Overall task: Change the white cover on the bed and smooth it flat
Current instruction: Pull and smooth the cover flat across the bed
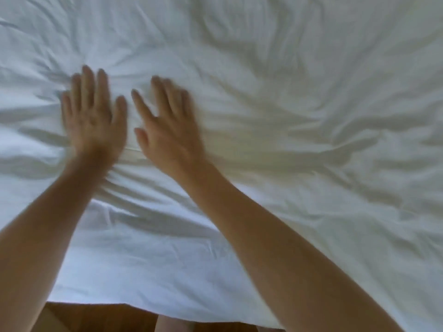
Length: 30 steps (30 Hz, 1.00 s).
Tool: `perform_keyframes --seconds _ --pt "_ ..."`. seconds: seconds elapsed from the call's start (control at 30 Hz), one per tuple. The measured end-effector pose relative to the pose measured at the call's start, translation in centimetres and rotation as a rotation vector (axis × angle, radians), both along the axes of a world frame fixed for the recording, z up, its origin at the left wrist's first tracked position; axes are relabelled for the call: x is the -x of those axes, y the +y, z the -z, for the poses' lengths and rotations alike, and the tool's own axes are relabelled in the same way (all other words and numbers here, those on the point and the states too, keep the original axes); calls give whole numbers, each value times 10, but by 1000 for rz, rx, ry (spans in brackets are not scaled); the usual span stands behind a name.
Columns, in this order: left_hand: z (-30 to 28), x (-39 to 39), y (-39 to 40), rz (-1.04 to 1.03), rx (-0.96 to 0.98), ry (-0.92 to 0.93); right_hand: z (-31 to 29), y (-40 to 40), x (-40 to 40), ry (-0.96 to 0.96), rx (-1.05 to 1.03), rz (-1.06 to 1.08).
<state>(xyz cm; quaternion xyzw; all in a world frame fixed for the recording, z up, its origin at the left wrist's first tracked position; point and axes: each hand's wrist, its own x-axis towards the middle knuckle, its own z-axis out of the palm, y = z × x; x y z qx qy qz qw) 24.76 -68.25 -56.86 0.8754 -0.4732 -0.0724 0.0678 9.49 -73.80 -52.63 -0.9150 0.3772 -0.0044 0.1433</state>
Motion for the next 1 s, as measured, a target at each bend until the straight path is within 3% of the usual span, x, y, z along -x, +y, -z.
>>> perform_keyframes --seconds 0.07,0.17,0.27,0.33,0.47,0.57,0.67,0.77,0.87,0.93,1.0 --pt "-1 -32 17 22 -18 -20 25 4 -8 15 -19 18" --pt "-3 -71 52 -1 -72 -76 46 -14 37 -135 58 160" --pt "2 -63 66 -38 -101 -79 50 -30 102 -4 105 220" --pt "-2 -37 62 130 -65 -46 48 -36 139 78 113 316" --pt "-22 41 53 460 34 17 43 -34 174 160 129 450" --pt "-19 125 59 540 43 74 34 -32 194 145 126 375" --pt "-12 205 70 565 64 166 32 -22 263 178 94 395" --pt "-12 292 85 729 0 265 32 4 364 225 37 669" --pt "-14 386 116 1089 -184 378 23 51 454 356 -51 1122" --pt "-16 428 129 1321 -183 398 13 78 493 444 -112 1246" --pt "-24 446 130 1425 -147 376 6 91 513 494 -168 1282"
